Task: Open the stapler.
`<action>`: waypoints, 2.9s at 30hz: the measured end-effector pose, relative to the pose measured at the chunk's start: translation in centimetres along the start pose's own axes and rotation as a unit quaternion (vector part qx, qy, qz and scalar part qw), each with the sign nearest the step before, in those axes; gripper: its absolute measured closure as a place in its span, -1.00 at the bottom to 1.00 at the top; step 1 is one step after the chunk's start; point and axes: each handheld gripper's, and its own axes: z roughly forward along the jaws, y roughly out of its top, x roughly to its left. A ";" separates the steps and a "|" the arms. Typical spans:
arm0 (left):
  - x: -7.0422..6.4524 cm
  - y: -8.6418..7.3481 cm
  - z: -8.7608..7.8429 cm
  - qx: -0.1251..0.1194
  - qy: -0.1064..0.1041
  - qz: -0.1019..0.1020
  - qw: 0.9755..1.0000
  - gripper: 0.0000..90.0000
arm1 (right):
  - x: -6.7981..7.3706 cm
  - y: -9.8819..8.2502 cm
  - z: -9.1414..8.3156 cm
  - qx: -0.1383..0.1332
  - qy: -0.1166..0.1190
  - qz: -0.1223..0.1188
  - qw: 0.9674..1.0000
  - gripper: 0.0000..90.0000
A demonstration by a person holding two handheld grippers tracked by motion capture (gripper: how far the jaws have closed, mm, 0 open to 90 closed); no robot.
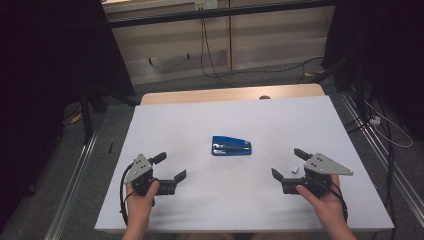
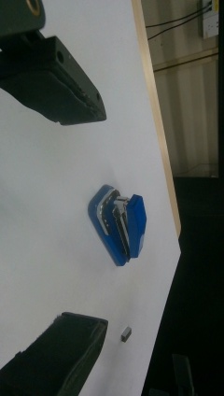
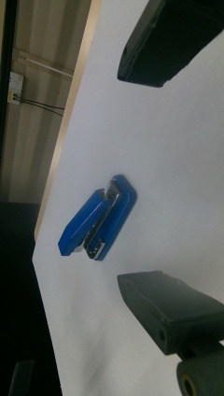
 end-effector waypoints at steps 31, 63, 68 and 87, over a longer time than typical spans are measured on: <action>1.2 2.4 6.1 0.022 -0.020 0.006 1.000 -0.92 | 0.9 2.1 5.5 0.004 0.019 0.003 1.000 -0.92; 1.6 2.8 10.7 0.037 -0.042 -0.004 0.998 -0.93 | 0.6 2.8 8.7 0.011 0.024 -0.003 1.000 -0.91; 1.6 2.8 11.2 0.036 -0.045 -0.010 0.998 -0.93 | 0.5 2.9 9.0 0.012 0.024 -0.004 1.000 -0.92; 2.4 2.9 13.6 0.076 -0.049 0.007 0.996 -0.92 | 0.5 2.8 10.4 0.019 0.027 0.001 0.999 -0.91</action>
